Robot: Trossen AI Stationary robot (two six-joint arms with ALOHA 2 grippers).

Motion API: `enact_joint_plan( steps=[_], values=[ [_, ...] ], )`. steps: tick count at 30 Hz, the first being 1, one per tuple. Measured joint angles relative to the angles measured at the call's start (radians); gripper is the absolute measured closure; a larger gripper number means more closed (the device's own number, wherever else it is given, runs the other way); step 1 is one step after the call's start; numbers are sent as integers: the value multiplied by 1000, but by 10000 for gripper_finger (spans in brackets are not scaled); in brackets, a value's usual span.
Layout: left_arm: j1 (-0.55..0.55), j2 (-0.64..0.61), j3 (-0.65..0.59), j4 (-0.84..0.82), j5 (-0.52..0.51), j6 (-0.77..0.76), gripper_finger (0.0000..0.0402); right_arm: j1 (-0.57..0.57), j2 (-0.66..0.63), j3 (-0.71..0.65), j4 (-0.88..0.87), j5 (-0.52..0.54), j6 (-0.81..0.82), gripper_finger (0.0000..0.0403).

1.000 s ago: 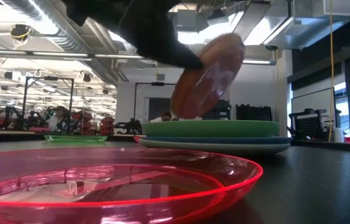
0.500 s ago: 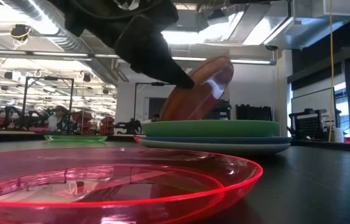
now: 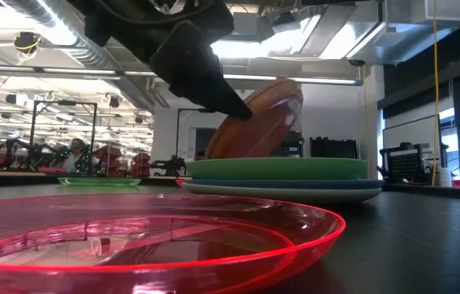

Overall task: Stack plastic plates
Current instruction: Stack the orange plate on top of the purple plate, then stack the top light green plate on top of the orange plate

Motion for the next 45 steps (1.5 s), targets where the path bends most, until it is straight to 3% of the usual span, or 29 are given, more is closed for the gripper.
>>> enact_joint_plan(
  steps=[9, 14, 19, 24, 28, 31, 35, 45],
  values=[
    [0, 0, 0, -8, 3, -16, 315, 0, 0, 0, 0, 0, 0, 402],
    [-18, -25, 0, -24, 3, -15, 299, 0, 0, 0, -1, 0, 0, 402],
    [-44, -129, 2, -185, -44, -30, 298, 0, 0, 0, -19, 0, 0, 402],
    [-60, -230, 2, -445, -195, -137, 298, 0, 0, 0, -18, 0, 0, 402],
    [-49, -243, 2, -645, -310, -232, 298, 0, 0, 0, -17, 0, 0, 402],
    [-14, -230, 2, -748, -385, -305, 298, 0, 0, 0, -17, 0, 0, 402],
    [63, -206, -6, -826, -393, -376, 298, 0, 0, 0, -19, 0, 0, 402],
    [258, -194, -118, -793, -291, -429, 298, 0, 0, -3, -20, 0, -2, 402]
  ],
)
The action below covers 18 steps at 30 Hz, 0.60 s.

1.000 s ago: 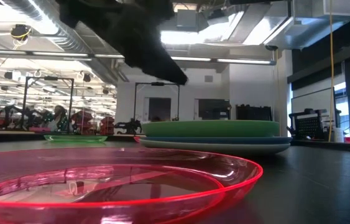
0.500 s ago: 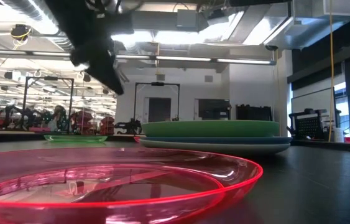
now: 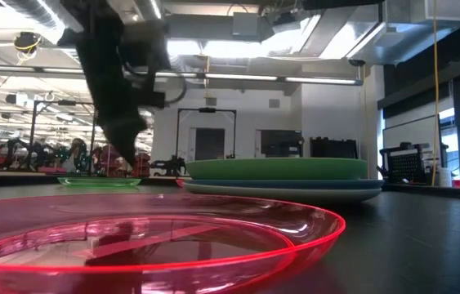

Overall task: Stack plastic plates
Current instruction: Stack the top light green plate on top of the orange plate

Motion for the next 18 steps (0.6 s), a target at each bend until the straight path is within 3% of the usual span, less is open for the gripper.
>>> enact_joint_plan(
  steps=[18],
  values=[
    [165, -2, -187, 134, -2, 1, 298, 0, 0, 0, -1, 0, -1, 402]
  ],
)
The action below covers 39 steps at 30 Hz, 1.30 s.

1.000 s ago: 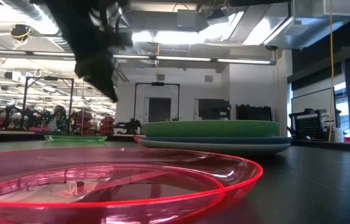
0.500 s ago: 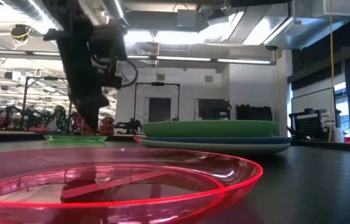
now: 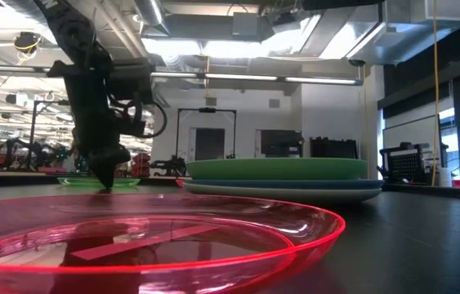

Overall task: Stack plastic plates
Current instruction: Stack the top light green plate on top of the orange plate

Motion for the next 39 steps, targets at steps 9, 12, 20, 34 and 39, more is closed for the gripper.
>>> enact_joint_plan(
  steps=[9, 12, 20, 34, 39],
  values=[
    [7, -1, -27, 29, -3, 10, 339, 0, 0, 0, 1, 0, 0, 402],
    [4, 0, -28, 41, 8, 56, 366, 0, 0, 0, 0, 0, 0, 402],
    [-30, 2, -29, 46, 1, 156, 396, 0, 0, 0, 0, 0, -1, 402],
    [-149, 3, 139, 6, -19, 197, 400, 0, 0, 0, 0, 0, -15, 402],
    [-225, 3, 212, 36, -16, 262, 400, 0, 0, 0, 0, 0, -15, 402]
  ],
)
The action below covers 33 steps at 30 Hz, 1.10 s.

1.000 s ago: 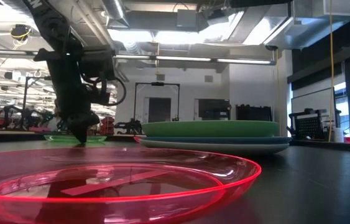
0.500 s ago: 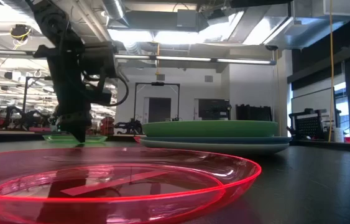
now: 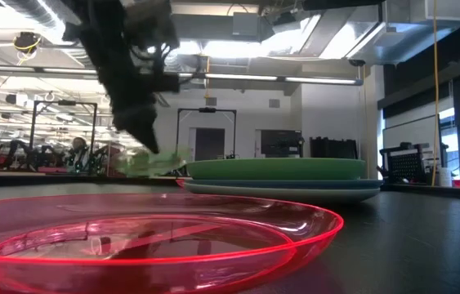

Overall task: Stack plastic plates
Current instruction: Stack the top light green plate on top of the orange plate

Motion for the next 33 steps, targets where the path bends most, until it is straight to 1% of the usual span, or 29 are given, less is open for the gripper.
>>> enact_joint_plan(
  steps=[3, 9, 17, 20, 24, 29, 33],
  values=[
    [-34, 0, 23, 68, 34, 6, 400, 0, 0, 0, 0, 0, 0, 402],
    [-78, 0, 26, 274, 166, 84, 400, 0, 0, 0, 0, 0, 0, 402],
    [-136, 5, 27, 502, 236, 184, 400, 0, 0, 0, 0, 0, 0, 402],
    [-156, 31, 27, 581, 268, 206, 400, 0, 0, 0, 4, 0, -1, 402],
    [-177, 107, 27, 693, 323, 253, 400, 0, 0, 0, 10, 0, -1, 402],
    [-186, 198, 27, 782, 330, 301, 400, 0, 0, 0, 9, 0, -1, 402],
    [-180, 234, 27, 782, 305, 316, 400, 0, 0, 0, 8, 0, -1, 402]
  ],
)
